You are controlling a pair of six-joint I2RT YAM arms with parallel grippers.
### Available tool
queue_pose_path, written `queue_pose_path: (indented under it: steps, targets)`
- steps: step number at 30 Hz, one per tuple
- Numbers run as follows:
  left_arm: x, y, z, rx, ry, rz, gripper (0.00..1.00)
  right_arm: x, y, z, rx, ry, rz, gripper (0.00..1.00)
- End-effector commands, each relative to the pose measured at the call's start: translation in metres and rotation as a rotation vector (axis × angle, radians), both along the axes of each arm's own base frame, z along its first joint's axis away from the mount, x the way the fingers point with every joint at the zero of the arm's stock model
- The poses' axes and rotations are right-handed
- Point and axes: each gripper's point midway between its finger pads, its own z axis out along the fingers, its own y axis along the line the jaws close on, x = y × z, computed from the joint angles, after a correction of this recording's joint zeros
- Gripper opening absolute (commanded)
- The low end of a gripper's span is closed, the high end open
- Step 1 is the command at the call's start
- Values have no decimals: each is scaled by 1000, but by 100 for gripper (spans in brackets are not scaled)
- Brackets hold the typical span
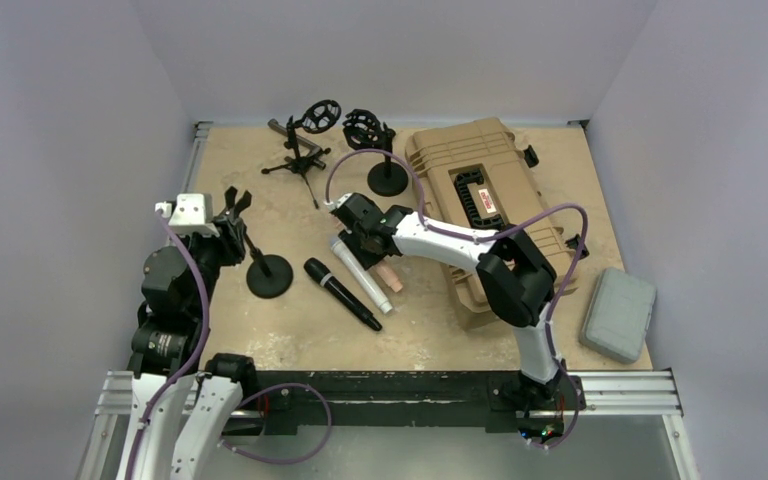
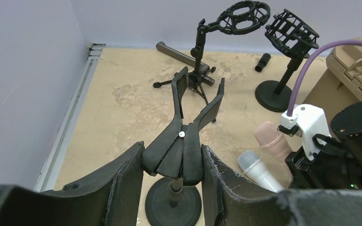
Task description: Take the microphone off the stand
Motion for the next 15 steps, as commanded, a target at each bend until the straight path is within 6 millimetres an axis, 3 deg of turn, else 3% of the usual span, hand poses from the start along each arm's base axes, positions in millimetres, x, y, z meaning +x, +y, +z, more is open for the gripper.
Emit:
queue_pose_path:
  steps: [1, 10, 15]
  targets:
    - [-5, -2, -1, -29, 4, -6, 41, 8, 2, 23, 40, -45, -66, 12]
    - [-5, -3, 2, -37, -1, -12, 44, 11, -15, -14, -33, -9, -106, 14]
    - [-8, 1, 10, -46, -7, 12, 54, 8, -18, -23, -33, 2, -103, 19]
